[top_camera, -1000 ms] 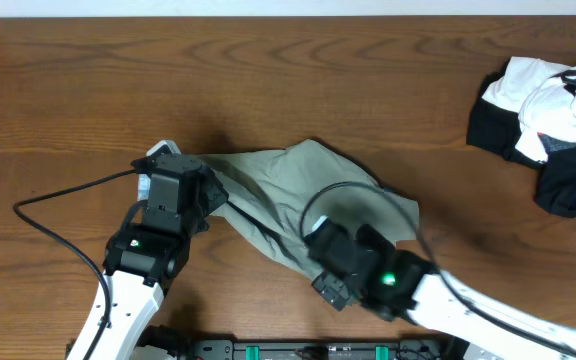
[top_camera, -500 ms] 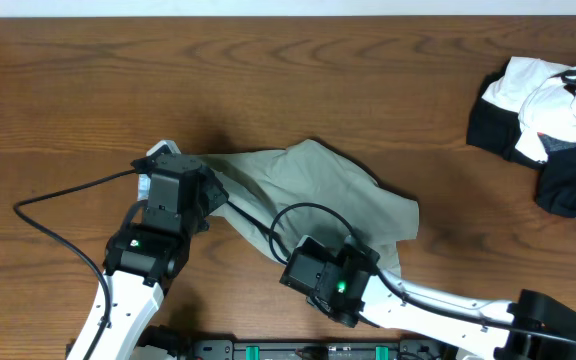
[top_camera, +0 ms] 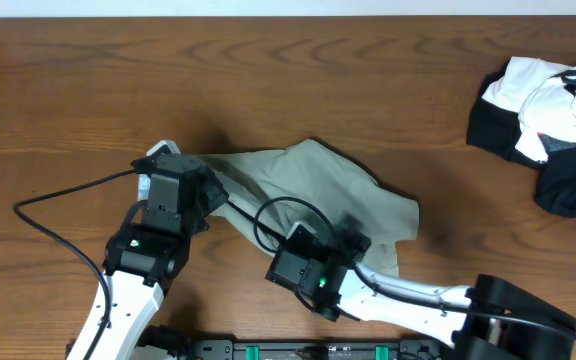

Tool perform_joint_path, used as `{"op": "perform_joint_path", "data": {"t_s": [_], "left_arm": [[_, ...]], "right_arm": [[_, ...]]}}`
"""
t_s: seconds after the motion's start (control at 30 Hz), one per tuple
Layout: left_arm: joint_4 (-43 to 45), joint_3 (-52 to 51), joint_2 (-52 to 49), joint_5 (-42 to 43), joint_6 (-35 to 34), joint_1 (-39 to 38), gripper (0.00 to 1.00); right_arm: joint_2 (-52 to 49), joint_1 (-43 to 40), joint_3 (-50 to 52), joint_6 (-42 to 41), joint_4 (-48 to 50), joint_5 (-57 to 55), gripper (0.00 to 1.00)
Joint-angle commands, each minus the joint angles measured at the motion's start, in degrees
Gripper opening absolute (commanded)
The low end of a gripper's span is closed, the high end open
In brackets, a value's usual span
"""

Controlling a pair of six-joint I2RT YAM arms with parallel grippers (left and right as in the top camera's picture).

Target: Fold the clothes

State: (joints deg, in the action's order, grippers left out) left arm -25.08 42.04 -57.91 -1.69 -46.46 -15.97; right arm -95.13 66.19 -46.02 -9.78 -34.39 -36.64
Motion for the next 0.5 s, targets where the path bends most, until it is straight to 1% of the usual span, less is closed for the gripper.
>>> {"op": "perform_joint_path", "data": {"t_s": [0.0,0.2,0.33,0.47], "left_arm": [[0.04,1.07,1.14,-0.28,0.83,-0.07,0.06],[-1.05,1.07,2.16,-0.31,1.09,0.09,0.06],[-0.98,1.18,5.05,-0.28,2.93,1.16,0.06],[-1.03,1.18,8.17,-0.31,3.63,1.55,0.06]], "right_arm": [[-3.48,-0.13,1.62,0.87,0.31,-4.39,0.99],[-4.0,-3.87,2.71,0.81,0.9,-3.02,0.99],[-4.0,-7.87,3.3,0.87,2.45,0.72,0.99],[-4.0,-10.93,3.39,1.42,4.04,0.98,0.96]]}}
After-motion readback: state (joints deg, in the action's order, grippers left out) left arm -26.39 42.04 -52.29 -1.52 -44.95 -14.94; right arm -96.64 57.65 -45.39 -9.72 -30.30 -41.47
